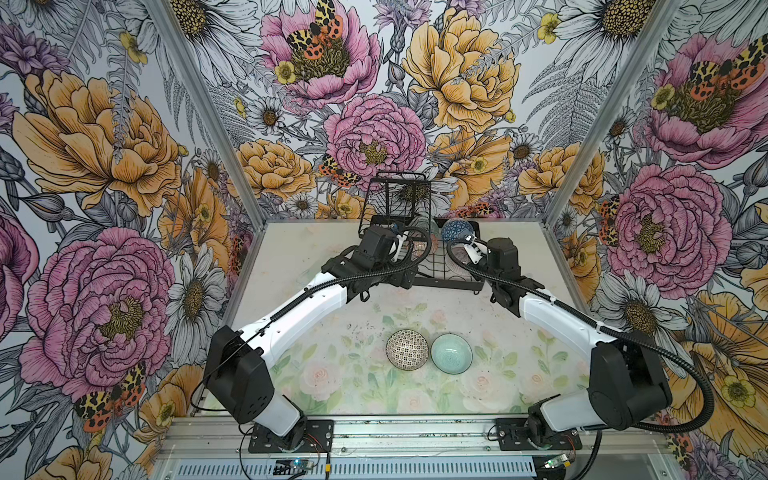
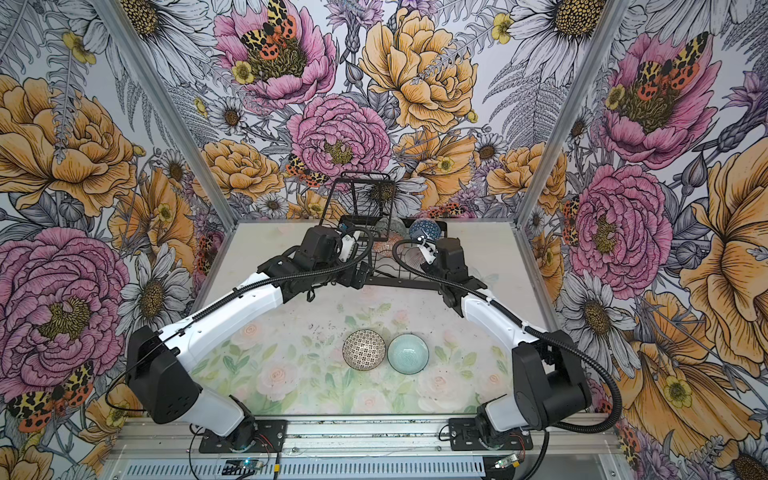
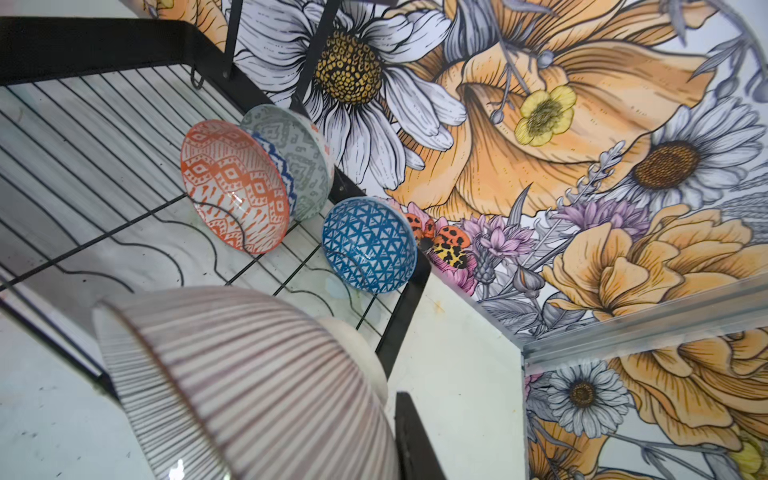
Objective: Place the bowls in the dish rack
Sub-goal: 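Lower the purple-striped bowl with the right gripper into the rack beside the blue bowl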
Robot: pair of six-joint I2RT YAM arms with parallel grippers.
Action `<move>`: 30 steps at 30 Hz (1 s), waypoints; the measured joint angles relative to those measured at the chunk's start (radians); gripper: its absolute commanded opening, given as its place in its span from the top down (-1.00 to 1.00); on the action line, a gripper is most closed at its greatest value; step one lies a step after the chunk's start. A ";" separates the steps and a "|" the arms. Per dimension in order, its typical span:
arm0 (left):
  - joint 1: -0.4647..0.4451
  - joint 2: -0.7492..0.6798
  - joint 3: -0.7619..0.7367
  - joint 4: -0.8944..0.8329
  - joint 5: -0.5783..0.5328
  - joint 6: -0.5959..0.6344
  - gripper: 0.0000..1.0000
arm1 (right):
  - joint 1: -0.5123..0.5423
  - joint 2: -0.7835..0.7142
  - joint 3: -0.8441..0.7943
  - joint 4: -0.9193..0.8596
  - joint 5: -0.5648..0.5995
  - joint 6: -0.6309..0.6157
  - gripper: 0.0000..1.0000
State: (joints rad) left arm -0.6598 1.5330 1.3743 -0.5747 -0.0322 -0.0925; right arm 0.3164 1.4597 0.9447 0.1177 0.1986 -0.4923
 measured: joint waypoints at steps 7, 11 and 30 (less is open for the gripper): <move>0.003 0.000 0.000 -0.016 0.000 0.008 -0.98 | -0.014 0.098 -0.008 0.164 0.038 -0.107 1.00; 0.004 0.000 0.000 -0.025 0.001 0.015 -0.98 | -0.024 0.142 -0.009 0.216 0.045 -0.155 1.00; 0.027 0.012 0.000 -0.029 0.019 0.026 -0.98 | -0.061 0.379 0.074 0.370 0.041 -0.315 1.00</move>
State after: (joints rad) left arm -0.6323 1.5448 1.3743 -0.6033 -0.0135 -0.0669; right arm 0.2554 1.8385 1.0191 0.4877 0.2394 -0.8074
